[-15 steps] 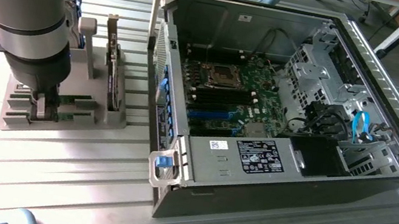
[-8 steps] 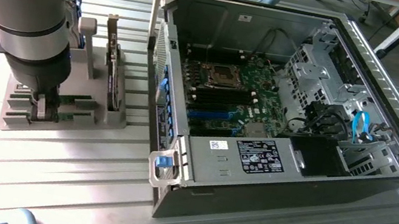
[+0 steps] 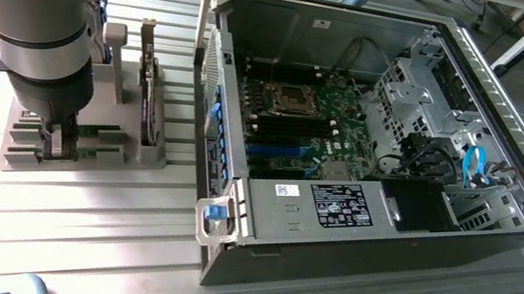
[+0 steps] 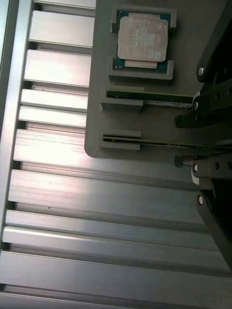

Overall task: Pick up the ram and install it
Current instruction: 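Pick up the ram and move it above insertion slot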

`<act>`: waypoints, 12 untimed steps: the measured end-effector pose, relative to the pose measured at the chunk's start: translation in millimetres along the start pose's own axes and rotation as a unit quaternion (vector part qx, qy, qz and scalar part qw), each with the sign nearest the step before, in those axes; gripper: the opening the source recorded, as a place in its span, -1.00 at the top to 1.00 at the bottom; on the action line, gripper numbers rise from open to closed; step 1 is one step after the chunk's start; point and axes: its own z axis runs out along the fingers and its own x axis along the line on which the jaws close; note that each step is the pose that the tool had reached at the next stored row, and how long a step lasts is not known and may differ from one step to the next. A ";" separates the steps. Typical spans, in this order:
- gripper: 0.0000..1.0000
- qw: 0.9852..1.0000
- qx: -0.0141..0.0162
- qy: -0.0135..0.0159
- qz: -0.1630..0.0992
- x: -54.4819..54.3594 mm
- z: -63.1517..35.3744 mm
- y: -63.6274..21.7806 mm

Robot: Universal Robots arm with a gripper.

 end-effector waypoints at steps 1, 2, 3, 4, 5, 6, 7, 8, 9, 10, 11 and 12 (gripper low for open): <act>0.28 1.000 0.000 0.000 0.000 0.0 0.1 0.0; 0.28 1.000 0.000 0.000 0.000 0.0 0.0 0.0; 0.28 1.000 0.000 0.000 0.000 0.0 0.0 0.0; 0.28 1.000 0.000 0.000 0.000 0.0 0.1 0.0; 0.28 1.000 0.003 0.000 0.000 -0.1 0.2 0.0; 0.28 1.000 0.008 0.001 0.000 -0.1 0.3 0.0; 0.28 1.000 0.013 0.002 0.000 0.0 0.4 0.0; 0.28 1.000 0.018 0.002 0.000 0.0 0.5 0.0; 0.28 1.000 0.019 0.002 0.000 0.0 0.5 -0.1; 0.28 1.000 0.019 0.002 0.000 0.0 0.5 -0.1; 0.28 1.000 0.019 0.002 0.000 0.0 0.5 -0.1; 0.28 1.000 0.019 0.002 0.000 0.0 0.5 -0.1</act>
